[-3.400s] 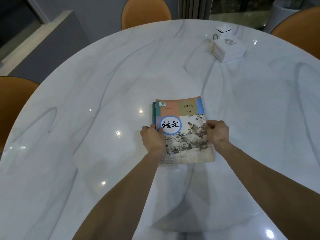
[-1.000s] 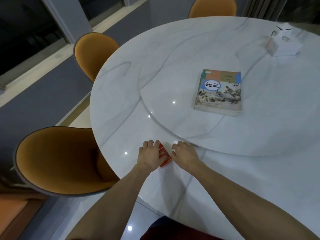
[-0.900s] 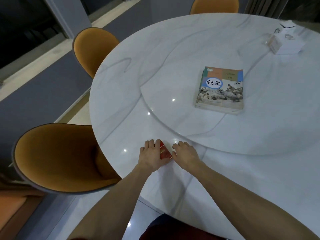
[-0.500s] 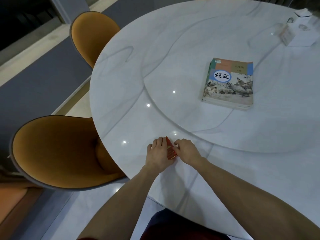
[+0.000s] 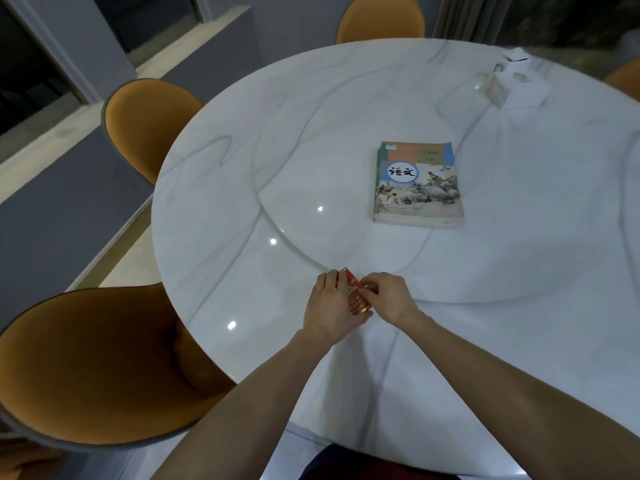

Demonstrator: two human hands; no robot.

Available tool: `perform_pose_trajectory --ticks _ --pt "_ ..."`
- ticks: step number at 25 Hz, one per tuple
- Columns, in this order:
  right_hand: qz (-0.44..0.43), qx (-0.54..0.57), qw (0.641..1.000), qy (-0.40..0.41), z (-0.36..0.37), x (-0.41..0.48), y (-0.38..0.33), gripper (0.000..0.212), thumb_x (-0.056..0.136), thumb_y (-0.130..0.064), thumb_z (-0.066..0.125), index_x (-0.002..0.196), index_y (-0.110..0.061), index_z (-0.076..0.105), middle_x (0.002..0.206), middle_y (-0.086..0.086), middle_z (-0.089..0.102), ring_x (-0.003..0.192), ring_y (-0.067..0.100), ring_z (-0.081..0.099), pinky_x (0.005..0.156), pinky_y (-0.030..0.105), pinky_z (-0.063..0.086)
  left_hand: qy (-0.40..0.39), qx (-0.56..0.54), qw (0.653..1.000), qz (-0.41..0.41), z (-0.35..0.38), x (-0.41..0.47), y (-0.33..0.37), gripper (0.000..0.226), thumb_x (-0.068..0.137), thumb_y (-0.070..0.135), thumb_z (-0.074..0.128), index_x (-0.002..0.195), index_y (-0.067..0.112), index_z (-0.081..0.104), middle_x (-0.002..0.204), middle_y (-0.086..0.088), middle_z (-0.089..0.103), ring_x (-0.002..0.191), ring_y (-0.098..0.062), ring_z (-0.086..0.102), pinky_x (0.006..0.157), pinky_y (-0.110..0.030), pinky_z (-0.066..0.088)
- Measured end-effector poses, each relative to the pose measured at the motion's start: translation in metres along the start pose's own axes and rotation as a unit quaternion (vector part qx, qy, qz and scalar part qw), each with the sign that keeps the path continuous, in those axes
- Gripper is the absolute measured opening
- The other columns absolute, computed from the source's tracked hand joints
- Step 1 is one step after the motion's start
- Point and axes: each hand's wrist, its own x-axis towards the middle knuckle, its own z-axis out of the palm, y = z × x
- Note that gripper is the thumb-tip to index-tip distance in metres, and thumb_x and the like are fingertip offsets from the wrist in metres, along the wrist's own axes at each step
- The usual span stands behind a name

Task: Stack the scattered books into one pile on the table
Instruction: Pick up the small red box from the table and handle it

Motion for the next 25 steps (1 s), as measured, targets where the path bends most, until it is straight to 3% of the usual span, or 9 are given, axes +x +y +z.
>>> perform_pose_trajectory --ticks 6,14,21,25 --pt "0.06 0.033 0.994 0.084 -0.055 -0.012 0.028 0.021 0.088 -0.012 0.061 0.105 -0.004 0.069 0.101 0.018 0.073 0.096 0.029 0.066 0.086 0.033 0.051 -0.026 -0.003 0.995 0.095 0.004 0.034 0.055 0.083 0.073 0.054 0.068 0.135 0.004 0.043 0.128 -0.009 0.054 0.121 -0.026 0.046 0.106 -0.032 0.036" --pt "0.143 0.06 0.971 0.181 -0.13 -0.046 0.095 0.021 0.087 -0.009 0.061 0.105 -0.003 0.069 0.101 0.018 0.073 0.096 0.029 0.067 0.088 0.034 0.053 -0.036 0.025 0.978 0.206 0.041 0.062 0.155 0.085 0.066 0.062 0.066 0.127 0.005 0.052 0.116 -0.006 0.061 0.11 -0.026 0.055 0.095 -0.035 0.046" --pt "0.21 0.094 0.949 0.217 -0.192 -0.073 0.174 0.02 0.089 -0.01 0.059 0.106 -0.005 0.068 0.101 0.017 0.073 0.095 0.029 0.067 0.08 0.027 0.05 -0.08 0.017 0.962 0.26 0.089 0.078 0.254 0.082 0.07 0.06 0.065 0.129 0.005 0.048 0.121 -0.007 0.057 0.115 -0.026 0.049 0.1 -0.034 0.041" --pt "0.235 0.093 0.941 0.226 -0.227 -0.08 0.224 0.019 0.089 -0.009 0.058 0.105 -0.005 0.068 0.101 0.017 0.072 0.095 0.029 0.066 0.082 0.03 0.051 -0.109 0.018 0.956 0.272 0.123 0.086 0.309 0.086 0.072 0.058 0.066 0.133 0.003 0.044 0.126 -0.01 0.055 0.118 -0.028 0.047 0.102 -0.036 0.04"
